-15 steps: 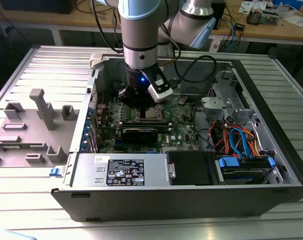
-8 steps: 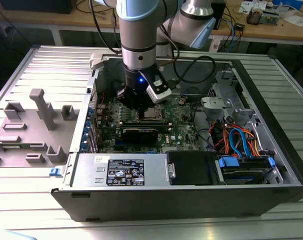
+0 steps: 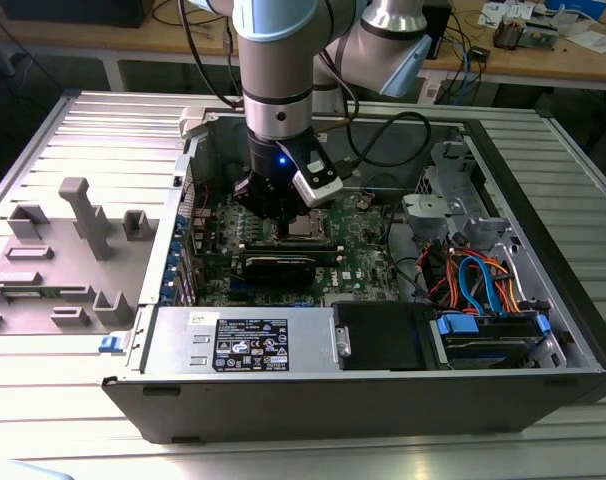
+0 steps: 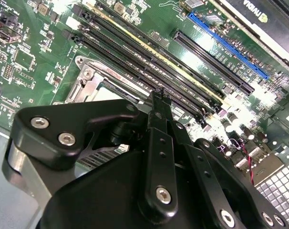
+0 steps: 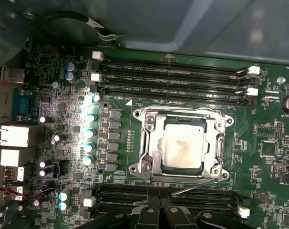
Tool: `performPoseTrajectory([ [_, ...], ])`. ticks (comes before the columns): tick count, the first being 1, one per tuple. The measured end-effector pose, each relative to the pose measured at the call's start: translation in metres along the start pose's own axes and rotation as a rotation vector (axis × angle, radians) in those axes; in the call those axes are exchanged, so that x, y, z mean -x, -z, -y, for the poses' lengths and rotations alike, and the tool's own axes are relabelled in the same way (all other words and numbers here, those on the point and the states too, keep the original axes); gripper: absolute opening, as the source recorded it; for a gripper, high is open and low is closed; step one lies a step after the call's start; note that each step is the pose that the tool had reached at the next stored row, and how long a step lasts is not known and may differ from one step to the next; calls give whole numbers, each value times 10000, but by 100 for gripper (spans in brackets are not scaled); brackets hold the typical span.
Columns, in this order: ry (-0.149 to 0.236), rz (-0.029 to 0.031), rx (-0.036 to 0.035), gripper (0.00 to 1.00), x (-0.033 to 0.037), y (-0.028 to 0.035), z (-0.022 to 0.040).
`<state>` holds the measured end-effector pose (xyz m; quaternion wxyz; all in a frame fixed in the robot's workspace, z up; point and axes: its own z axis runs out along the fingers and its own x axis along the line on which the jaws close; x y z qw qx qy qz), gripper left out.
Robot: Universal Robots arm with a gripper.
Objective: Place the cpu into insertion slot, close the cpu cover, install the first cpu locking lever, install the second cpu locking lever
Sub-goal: 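Install the second cpu locking lever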
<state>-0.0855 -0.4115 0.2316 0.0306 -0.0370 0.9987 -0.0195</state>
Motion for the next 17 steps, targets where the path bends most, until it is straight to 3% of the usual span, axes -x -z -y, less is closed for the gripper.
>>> performPoseTrajectory([
  [8, 0, 1, 0, 11, -3, -2, 0],
  [17, -1, 0, 0, 11, -92, -33, -8],
])
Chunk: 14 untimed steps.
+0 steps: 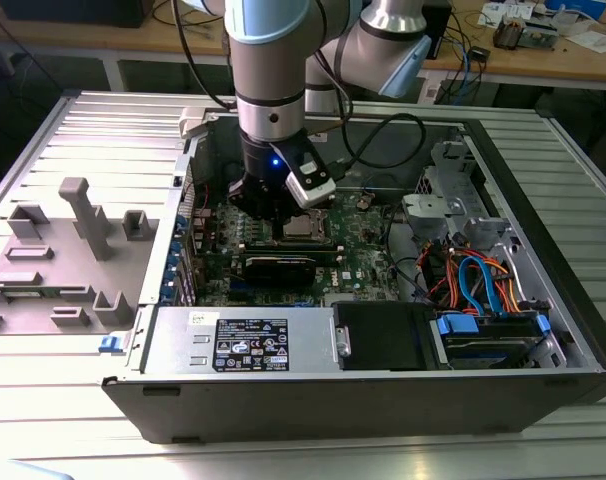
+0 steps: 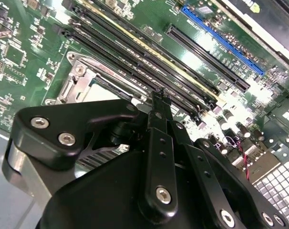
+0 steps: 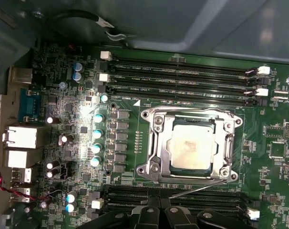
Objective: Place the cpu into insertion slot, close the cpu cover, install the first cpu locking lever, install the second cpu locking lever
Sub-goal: 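Install the second cpu locking lever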
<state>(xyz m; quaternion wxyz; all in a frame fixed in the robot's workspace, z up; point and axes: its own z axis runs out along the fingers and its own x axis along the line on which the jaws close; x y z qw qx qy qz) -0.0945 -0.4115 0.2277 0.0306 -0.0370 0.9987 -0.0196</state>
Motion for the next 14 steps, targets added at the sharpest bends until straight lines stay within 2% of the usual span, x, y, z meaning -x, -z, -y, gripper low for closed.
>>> performPoseTrajectory([
  [2, 1, 0, 0, 11, -18, -22, -2],
  [6, -1, 2, 18, 11, -19, -26, -3],
  [8, -5, 6, 69, 11, -19, -27, -5],
  [9, -9, 12, 149, 11, -20, -29, -5],
  [12, -14, 17, 221, 11, -21, -47, -6],
  [14, -15, 18, 240, 11, -22, -57, -6],
])
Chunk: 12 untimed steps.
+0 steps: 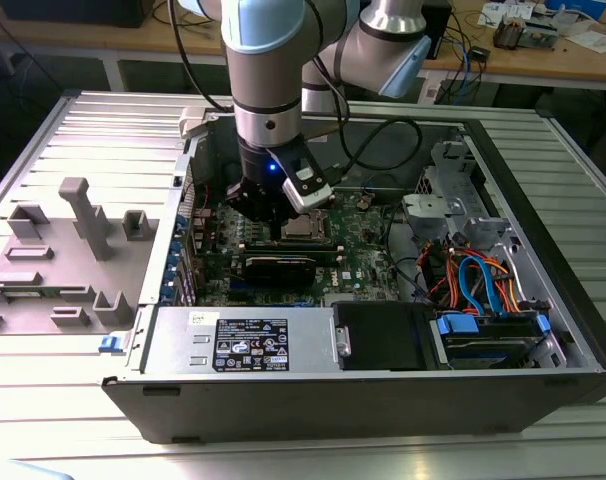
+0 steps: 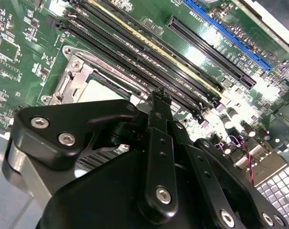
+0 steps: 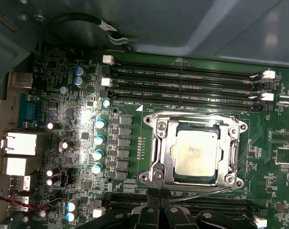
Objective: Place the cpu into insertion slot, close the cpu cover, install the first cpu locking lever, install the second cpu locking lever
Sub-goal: 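Install the second cpu locking lever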
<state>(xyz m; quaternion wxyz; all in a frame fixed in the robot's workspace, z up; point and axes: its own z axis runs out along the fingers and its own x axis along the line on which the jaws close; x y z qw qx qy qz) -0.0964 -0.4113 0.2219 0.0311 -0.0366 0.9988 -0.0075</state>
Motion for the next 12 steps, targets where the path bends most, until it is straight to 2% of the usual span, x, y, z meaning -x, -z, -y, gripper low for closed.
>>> performPoseTrajectory([
  [8, 1, 1, 3, 11, -23, -31, -3],
  [12, 1, 0, 2, 11, -48, -70, -5],
])
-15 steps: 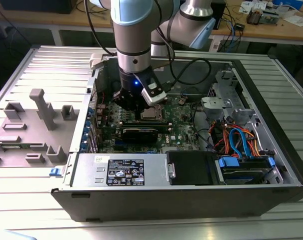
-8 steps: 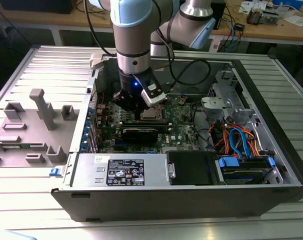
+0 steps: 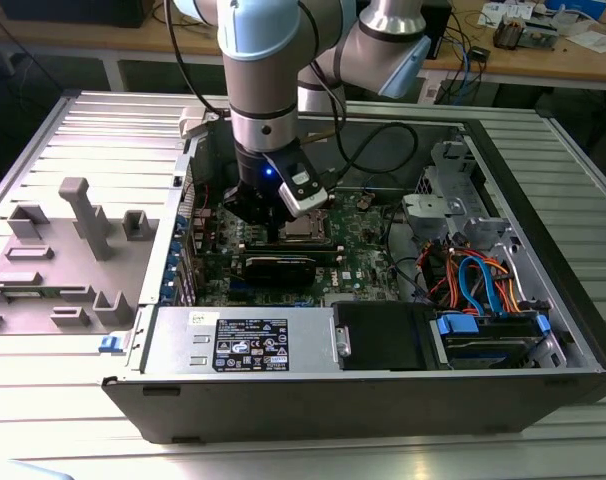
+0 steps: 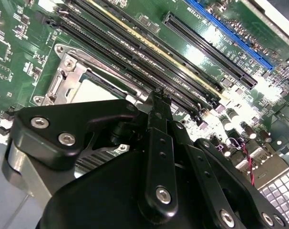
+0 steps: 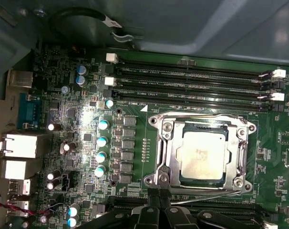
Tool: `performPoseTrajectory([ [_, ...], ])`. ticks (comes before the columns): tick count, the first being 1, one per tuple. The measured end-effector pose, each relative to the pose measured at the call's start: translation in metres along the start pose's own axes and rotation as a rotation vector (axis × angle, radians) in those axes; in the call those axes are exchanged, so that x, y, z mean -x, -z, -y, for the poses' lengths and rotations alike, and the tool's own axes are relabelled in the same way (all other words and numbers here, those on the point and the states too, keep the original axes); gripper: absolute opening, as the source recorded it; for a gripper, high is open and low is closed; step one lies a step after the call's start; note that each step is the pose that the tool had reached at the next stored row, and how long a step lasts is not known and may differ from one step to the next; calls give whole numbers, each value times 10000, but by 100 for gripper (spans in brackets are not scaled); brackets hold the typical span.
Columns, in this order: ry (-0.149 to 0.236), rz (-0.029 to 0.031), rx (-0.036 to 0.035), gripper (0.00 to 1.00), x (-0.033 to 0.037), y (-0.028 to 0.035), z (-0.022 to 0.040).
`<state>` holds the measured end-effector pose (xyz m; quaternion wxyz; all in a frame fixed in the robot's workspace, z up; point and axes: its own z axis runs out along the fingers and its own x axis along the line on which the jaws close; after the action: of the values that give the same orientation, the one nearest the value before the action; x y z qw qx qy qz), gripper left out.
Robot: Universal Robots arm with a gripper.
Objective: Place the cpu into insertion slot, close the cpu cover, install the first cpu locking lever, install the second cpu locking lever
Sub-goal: 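Install the second cpu locking lever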
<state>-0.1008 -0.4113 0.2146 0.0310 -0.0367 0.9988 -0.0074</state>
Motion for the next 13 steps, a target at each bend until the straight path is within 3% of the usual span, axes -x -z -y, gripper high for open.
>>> performPoseTrajectory([
  [9, 0, 1, 3, 11, -6, -18, -1],
  [13, -12, 14, 185, 11, -7, -20, -1],
])
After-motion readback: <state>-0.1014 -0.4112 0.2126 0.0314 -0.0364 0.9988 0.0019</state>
